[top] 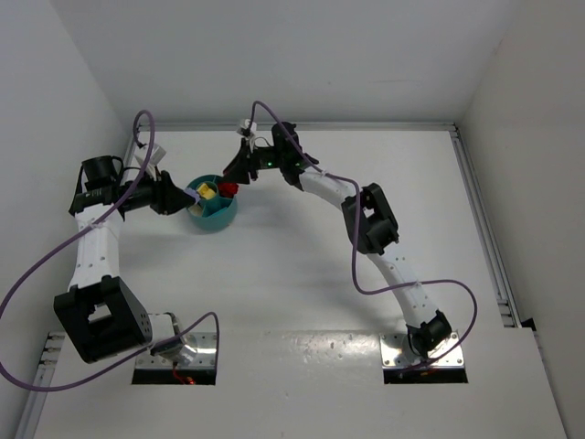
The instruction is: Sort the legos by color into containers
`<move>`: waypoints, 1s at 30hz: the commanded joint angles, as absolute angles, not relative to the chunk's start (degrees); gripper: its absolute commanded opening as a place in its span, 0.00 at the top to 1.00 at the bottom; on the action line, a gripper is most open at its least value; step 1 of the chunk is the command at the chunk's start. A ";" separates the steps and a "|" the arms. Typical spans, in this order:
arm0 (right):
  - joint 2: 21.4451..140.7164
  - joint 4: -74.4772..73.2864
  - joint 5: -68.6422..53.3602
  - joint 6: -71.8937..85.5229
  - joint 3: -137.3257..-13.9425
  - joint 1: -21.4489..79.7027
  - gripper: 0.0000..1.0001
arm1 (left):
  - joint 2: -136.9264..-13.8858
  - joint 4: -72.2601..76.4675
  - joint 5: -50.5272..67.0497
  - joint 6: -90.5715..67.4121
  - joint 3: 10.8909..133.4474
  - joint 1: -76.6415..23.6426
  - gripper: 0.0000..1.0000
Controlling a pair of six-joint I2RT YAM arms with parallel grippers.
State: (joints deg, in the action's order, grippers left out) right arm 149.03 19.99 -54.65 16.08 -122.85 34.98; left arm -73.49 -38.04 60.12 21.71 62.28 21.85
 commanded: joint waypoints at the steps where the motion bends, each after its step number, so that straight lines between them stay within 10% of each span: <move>1: 148.97 22.94 -56.51 15.29 -125.42 36.04 1.00 | -72.77 -36.65 60.73 21.27 62.14 22.50 0.96; 16: 150.73 24.08 -57.57 16.44 -126.74 36.04 0.98 | -73.82 -36.12 60.73 21.27 61.61 22.50 0.96; 23: 150.73 24.08 -57.57 16.44 -125.60 36.56 0.44 | -73.83 -35.60 60.73 21.27 61.08 22.50 0.96; 30: 145.39 24.08 -57.57 16.44 -121.30 35.42 0.28 | -74.44 -34.02 60.21 20.57 61.08 22.50 0.96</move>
State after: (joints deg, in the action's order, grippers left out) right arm 150.04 21.52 -56.21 17.10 -123.07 35.90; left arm -74.08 -36.27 59.70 20.88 61.21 21.85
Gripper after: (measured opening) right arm 0.704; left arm 0.407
